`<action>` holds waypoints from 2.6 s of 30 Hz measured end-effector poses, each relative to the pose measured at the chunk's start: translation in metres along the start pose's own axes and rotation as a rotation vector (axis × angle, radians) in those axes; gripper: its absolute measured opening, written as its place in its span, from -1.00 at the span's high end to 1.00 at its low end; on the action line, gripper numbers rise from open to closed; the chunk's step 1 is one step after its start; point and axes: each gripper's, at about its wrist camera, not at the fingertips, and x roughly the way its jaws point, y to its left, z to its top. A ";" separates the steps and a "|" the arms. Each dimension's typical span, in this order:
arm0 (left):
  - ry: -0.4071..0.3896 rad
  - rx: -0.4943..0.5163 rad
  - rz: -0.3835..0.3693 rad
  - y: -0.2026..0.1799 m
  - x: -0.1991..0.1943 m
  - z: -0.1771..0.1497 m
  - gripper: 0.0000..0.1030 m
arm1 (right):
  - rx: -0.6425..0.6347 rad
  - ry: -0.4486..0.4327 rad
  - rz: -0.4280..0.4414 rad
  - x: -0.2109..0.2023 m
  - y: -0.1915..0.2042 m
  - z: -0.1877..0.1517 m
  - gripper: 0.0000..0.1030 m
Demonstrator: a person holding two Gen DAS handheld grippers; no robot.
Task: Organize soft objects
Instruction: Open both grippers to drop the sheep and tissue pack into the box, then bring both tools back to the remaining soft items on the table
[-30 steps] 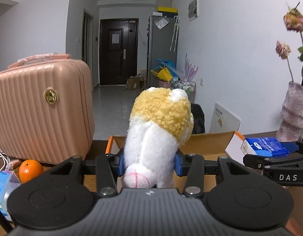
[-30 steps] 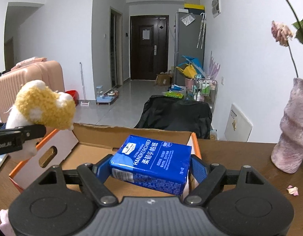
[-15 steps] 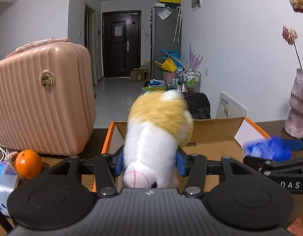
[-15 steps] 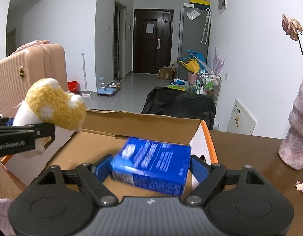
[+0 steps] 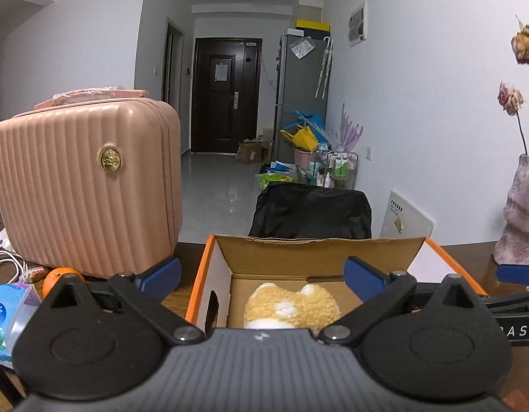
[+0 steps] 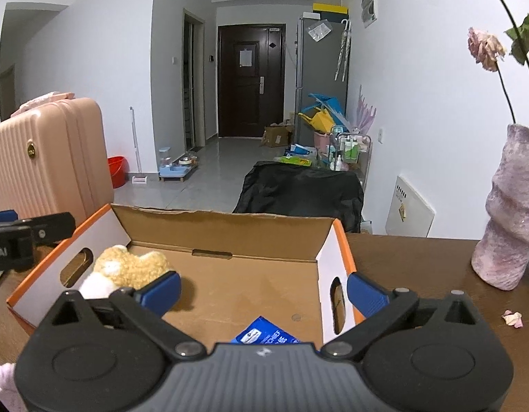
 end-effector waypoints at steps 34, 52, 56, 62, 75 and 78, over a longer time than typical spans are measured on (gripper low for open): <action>-0.072 0.040 0.025 0.032 -0.105 -0.023 -1.00 | -0.034 -0.120 -0.029 -0.117 0.002 -0.029 -1.00; -0.070 0.058 -0.030 0.033 -0.186 -0.072 -1.00 | -0.030 -0.178 0.006 -0.194 0.013 -0.088 -1.00; -0.059 0.066 -0.038 0.030 -0.203 -0.084 -1.00 | -0.030 -0.174 0.009 -0.207 0.017 -0.103 -1.00; -0.034 0.067 -0.048 0.029 -0.223 -0.101 -1.00 | -0.028 -0.173 0.007 -0.225 0.023 -0.123 -1.00; 0.008 0.047 -0.059 0.031 -0.255 -0.127 -1.00 | -0.009 -0.168 0.014 -0.255 0.031 -0.159 -1.00; 0.013 0.044 -0.065 0.031 -0.259 -0.131 -1.00 | -0.010 -0.167 0.018 -0.256 0.032 -0.162 -1.00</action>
